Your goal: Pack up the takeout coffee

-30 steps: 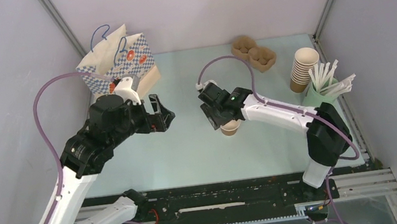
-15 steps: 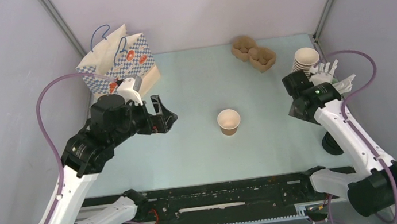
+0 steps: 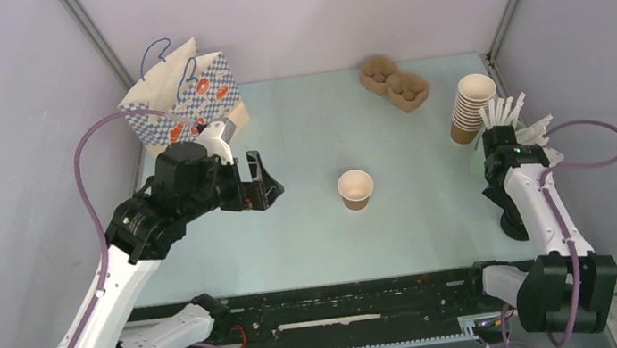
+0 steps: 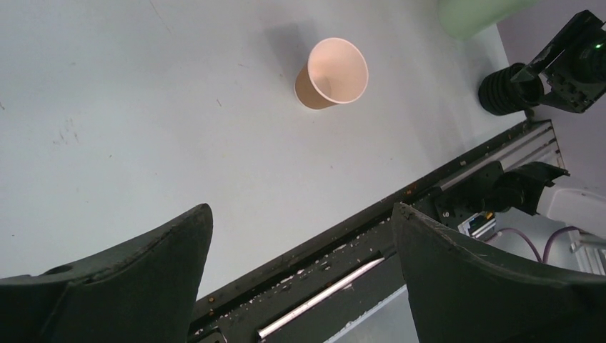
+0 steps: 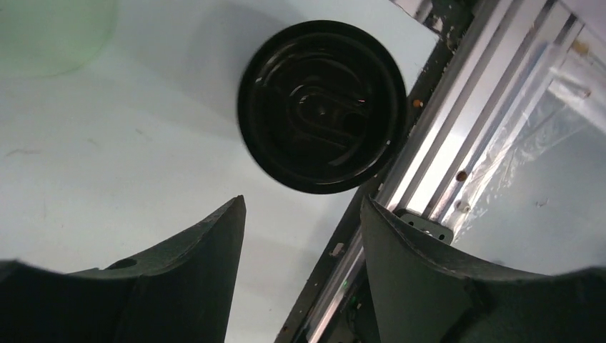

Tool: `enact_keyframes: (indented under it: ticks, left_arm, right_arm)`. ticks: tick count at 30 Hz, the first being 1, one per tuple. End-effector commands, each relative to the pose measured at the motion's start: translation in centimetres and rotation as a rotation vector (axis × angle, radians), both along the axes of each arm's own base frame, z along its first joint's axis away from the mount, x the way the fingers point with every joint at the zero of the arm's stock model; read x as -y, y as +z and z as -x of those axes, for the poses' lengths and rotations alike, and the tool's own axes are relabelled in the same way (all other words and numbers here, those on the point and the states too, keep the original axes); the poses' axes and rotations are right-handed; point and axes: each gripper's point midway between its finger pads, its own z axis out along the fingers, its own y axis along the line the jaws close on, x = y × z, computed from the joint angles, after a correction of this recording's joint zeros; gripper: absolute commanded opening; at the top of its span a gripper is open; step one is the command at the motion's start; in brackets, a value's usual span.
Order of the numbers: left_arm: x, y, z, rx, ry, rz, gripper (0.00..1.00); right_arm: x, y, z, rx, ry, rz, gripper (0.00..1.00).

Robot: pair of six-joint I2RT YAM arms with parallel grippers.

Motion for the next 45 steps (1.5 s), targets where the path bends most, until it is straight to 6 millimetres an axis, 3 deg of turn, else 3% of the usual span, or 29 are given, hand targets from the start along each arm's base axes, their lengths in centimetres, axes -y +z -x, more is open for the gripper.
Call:
enact_keyframes:
  ticks: [1,5,11,15,26,34,45]
  left_arm:
    - [0.5,2.5,0.7,0.059,-0.052,0.026,1.0]
    - [0.5,2.4,0.7,0.057,-0.05,0.025,1.0]
    - [0.3,2.6,0.9,0.063,-0.048,0.023,1.0]
    - [0.1,2.7,1.1,0.068,-0.056,0.015,1.0]
    - [0.0,2.3,1.9,0.077,-0.079,-0.011,1.0]
    - [-0.6,2.0,1.9,0.088,-0.066,-0.028,1.0]
    - [-0.4,1.9,2.0,0.091,-0.08,-0.039,1.0]
  right_arm:
    - [0.7,1.5,-1.1,0.218,-0.093,-0.011,0.68]
    - [1.5,2.3,-0.4,0.281,-0.127,-0.022,0.69]
    - [4.0,3.7,2.7,0.306,-0.299,-0.014,0.69]
    - [5.7,2.8,3.9,0.31,-0.422,-0.075,0.68]
    - [5.6,-1.3,4.5,0.311,-0.515,-0.215,0.63]
    - [6.2,-2.0,4.4,0.326,-0.528,-0.213,0.6]
    - [6.9,-2.6,4.2,0.374,-0.562,-0.187,0.48]
